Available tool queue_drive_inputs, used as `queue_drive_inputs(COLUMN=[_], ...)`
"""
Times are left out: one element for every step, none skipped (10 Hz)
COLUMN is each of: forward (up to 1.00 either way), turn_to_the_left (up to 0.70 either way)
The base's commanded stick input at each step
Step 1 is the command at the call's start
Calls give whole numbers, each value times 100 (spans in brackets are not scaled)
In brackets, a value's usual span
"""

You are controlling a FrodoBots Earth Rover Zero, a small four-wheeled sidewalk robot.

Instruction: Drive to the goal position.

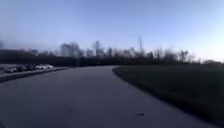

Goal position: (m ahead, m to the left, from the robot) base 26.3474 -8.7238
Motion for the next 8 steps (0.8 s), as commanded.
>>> queue_drive_inputs(forward=[11,10,10,34,82,100,100,100], turn_to_the_left=[1,1,2,15,35,41,30,9])
